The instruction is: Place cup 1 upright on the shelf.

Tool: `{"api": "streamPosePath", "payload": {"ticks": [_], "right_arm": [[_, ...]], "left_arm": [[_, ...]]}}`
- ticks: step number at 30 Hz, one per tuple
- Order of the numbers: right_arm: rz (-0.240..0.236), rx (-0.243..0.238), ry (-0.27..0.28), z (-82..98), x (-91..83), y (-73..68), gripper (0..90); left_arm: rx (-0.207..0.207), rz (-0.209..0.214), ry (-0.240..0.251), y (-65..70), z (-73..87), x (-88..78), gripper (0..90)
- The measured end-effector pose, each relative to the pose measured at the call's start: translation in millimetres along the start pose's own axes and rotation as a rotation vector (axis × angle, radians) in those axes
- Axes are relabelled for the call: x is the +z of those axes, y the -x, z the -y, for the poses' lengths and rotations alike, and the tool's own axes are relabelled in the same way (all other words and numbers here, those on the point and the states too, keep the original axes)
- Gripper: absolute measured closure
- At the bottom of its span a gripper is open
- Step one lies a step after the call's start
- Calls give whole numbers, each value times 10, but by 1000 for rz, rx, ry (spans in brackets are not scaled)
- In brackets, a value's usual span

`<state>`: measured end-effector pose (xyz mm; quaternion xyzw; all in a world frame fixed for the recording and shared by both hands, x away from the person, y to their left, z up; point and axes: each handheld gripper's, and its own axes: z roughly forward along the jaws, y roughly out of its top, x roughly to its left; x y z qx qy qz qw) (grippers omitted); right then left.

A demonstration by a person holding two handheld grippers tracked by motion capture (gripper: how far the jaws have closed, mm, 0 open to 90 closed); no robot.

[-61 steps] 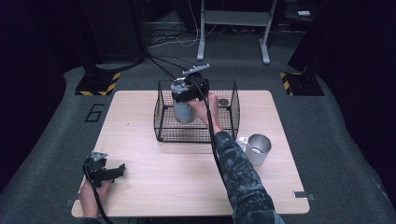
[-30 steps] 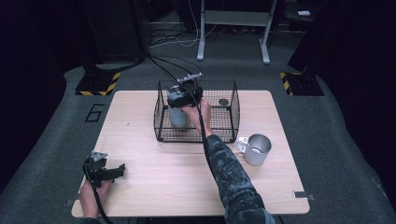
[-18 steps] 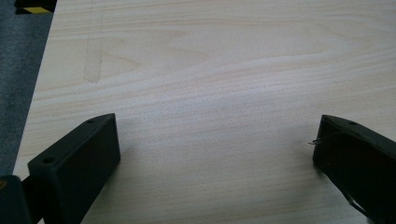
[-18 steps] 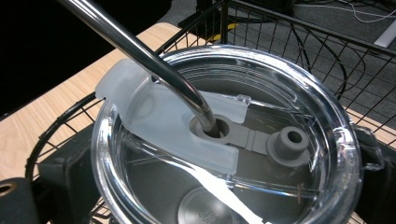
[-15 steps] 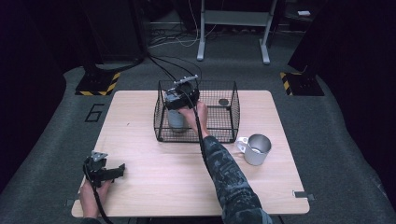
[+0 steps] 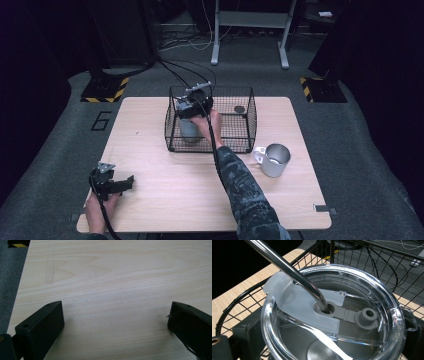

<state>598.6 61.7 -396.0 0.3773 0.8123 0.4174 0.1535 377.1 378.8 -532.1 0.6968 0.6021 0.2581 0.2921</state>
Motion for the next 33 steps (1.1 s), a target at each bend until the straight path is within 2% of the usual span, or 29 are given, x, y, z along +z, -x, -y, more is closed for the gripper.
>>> {"api": "streamPosePath", "payload": {"ticks": [4, 9, 16, 20, 27, 33], "right_arm": [[-8, -18, 6, 13, 3, 7, 31], [-10, -56, -20, 23, -11, -45, 28], [-19, -49, -7, 61, -29, -35, 24], [-29, -37, -25, 60, -28, -45, 4], [-42, -49, -42, 45, -108, -21, 0], [-31, -88, -22, 18, -204, -31, 0]], "left_arm": [[0, 0, -1, 0, 0, 0, 6], [-14, 0, 9, 10, 2, 6, 6], [-13, 0, 8, 9, 2, 6, 6], [-13, 0, 9, 9, 2, 6, 6], [-9, -1, 8, 6, 1, 5, 6], [-11, 0, 7, 7, 1, 5, 6]]}}
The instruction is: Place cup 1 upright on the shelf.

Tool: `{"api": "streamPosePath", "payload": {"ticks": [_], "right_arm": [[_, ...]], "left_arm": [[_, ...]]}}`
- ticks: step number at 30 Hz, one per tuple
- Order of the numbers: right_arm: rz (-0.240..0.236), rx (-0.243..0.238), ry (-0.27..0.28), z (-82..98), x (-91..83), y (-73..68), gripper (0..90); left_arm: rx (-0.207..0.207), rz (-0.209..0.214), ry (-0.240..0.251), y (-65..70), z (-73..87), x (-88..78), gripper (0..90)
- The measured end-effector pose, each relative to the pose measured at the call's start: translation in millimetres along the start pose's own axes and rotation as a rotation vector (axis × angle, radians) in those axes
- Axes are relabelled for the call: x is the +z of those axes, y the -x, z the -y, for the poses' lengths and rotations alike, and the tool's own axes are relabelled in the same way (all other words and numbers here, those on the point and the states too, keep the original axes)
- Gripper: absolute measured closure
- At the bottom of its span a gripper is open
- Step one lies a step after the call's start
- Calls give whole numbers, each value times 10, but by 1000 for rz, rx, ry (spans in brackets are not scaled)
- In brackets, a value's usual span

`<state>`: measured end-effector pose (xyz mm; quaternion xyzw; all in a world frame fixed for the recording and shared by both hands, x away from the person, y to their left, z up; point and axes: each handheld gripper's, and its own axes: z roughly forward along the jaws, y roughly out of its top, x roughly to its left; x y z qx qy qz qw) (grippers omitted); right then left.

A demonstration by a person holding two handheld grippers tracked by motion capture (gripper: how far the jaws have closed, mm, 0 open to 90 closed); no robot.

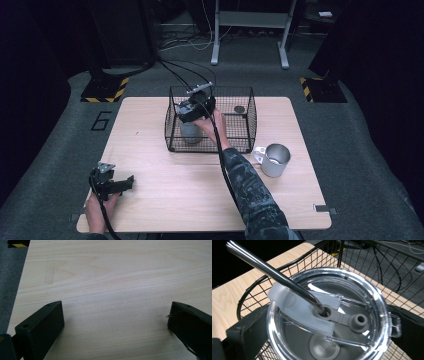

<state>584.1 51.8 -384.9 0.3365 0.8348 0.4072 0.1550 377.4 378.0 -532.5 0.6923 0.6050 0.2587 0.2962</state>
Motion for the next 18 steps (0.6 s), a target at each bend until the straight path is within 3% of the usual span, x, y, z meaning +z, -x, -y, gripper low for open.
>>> {"api": "streamPosePath", "payload": {"ticks": [10, 18], "right_arm": [[-25, 35, 48, -5, -203, 80, 0], [-76, 28, 79, 58, -479, 114, 0]], "left_arm": [[13, 5, -16, -10, -4, -11, 6], [2, 3, -2, -2, -1, -2, 6]]}}
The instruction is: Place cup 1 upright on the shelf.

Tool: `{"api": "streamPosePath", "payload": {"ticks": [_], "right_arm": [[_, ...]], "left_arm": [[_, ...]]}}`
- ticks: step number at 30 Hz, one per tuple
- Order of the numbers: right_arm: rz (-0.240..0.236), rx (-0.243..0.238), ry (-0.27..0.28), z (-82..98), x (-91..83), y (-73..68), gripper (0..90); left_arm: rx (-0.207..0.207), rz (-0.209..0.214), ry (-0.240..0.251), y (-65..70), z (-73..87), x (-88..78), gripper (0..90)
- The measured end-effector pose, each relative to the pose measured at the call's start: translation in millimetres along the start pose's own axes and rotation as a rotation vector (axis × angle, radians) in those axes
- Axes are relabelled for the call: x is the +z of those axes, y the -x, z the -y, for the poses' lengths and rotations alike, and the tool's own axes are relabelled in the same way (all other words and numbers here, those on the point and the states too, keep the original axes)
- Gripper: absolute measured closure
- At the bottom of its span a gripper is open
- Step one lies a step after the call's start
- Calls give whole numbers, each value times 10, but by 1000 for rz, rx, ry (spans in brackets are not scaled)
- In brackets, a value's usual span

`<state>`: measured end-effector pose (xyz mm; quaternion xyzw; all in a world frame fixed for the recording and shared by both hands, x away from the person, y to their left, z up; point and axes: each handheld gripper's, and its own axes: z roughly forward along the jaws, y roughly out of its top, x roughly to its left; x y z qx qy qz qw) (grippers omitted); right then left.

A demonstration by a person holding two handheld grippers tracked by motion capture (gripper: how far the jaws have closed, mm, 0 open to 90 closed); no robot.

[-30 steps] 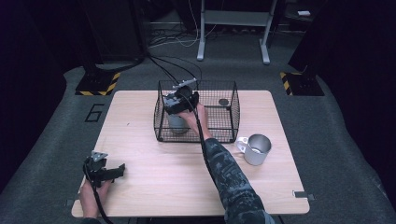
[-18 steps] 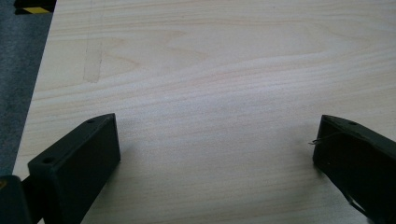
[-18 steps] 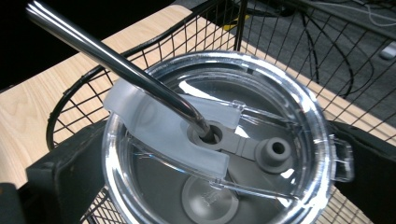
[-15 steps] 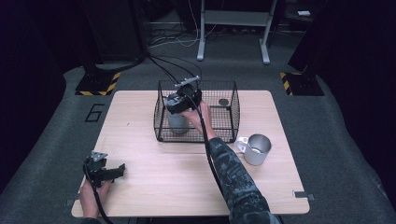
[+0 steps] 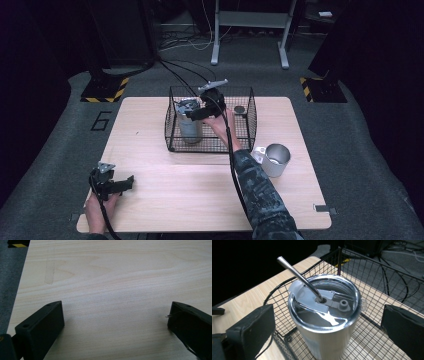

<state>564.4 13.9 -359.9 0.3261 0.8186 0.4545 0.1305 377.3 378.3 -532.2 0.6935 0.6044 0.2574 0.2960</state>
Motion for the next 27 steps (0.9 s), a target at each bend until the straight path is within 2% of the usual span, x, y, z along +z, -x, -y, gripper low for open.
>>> {"api": "streamPosePath", "payload": {"ticks": [1, 7, 12, 17, 22, 27], "right_arm": [[2, 12, 8, 14, -56, -20, 0], [-20, -41, 18, 96, -321, -54, 0], [-32, -57, 19, 186, -583, -113, 0], [-22, -77, 19, 318, -845, -158, 0], [-2, -70, 0, 495, -1051, -181, 0], [28, -62, 4, 687, -1264, -147, 0]], "left_arm": [[0, 0, 0, 0, 0, 0, 6], [0, 0, 0, 0, 0, 0, 6], [0, 0, 0, 0, 0, 0, 6], [1, 0, 0, -1, 0, 0, 6], [0, 0, 0, 0, 0, 0, 6], [0, 0, 0, 0, 0, 0, 6]]}}
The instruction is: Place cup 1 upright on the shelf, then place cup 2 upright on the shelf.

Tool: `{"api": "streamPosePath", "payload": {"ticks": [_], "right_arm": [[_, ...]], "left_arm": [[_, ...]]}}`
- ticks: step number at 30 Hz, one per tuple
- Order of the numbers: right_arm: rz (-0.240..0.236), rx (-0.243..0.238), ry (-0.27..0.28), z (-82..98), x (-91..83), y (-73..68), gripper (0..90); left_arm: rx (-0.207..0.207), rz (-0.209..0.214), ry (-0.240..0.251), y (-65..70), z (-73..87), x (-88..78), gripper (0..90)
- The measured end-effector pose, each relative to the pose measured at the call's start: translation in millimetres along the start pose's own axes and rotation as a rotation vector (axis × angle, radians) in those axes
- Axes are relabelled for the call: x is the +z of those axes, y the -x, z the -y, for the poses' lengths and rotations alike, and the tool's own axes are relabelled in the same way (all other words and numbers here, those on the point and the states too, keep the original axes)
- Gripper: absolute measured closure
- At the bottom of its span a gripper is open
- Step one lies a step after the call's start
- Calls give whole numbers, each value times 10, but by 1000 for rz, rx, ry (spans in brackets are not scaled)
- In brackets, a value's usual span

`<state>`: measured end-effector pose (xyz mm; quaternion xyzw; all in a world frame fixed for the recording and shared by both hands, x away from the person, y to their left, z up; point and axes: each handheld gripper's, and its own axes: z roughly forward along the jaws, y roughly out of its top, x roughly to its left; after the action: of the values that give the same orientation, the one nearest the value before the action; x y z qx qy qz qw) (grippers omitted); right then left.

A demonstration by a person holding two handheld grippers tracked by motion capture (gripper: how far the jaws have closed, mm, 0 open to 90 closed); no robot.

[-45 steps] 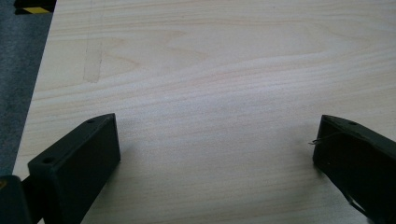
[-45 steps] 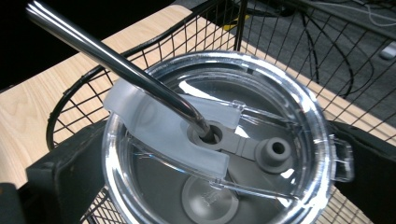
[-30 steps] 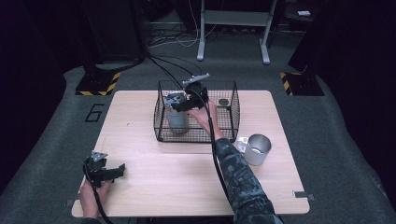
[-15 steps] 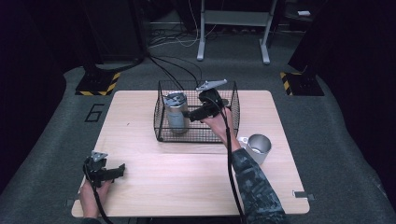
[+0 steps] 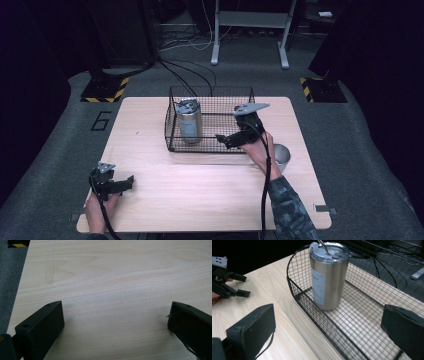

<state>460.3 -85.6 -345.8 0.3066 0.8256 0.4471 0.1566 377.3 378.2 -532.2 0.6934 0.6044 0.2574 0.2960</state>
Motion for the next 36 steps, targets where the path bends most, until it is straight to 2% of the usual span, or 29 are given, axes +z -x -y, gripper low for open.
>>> {"api": "streamPosePath", "payload": {"ticks": [12, 23, 27, 32, 34, 35, 36], "right_arm": [[99, 74, -20, 483, -404, 90, 0], [213, 191, -23, 957, -709, 211, 0], [249, 243, -20, 1165, -794, 284, 0], [281, 284, -32, 1339, -856, 352, 0], [286, 286, -33, 1361, -864, 365, 0], [294, 311, -32, 1413, -870, 390, 0], [301, 312, -34, 1436, -869, 405, 0]], "left_arm": [[0, 0, 0, 0, 0, 0, 6], [0, 0, 0, 1, 0, 0, 6], [-1, -1, 0, 2, 0, 0, 6], [-1, -1, -1, 2, 0, -1, 6], [-1, -1, 0, 2, 0, 0, 6], [-1, -1, -1, 2, 0, -1, 6], [-2, -1, 0, 3, 0, -1, 6]]}}
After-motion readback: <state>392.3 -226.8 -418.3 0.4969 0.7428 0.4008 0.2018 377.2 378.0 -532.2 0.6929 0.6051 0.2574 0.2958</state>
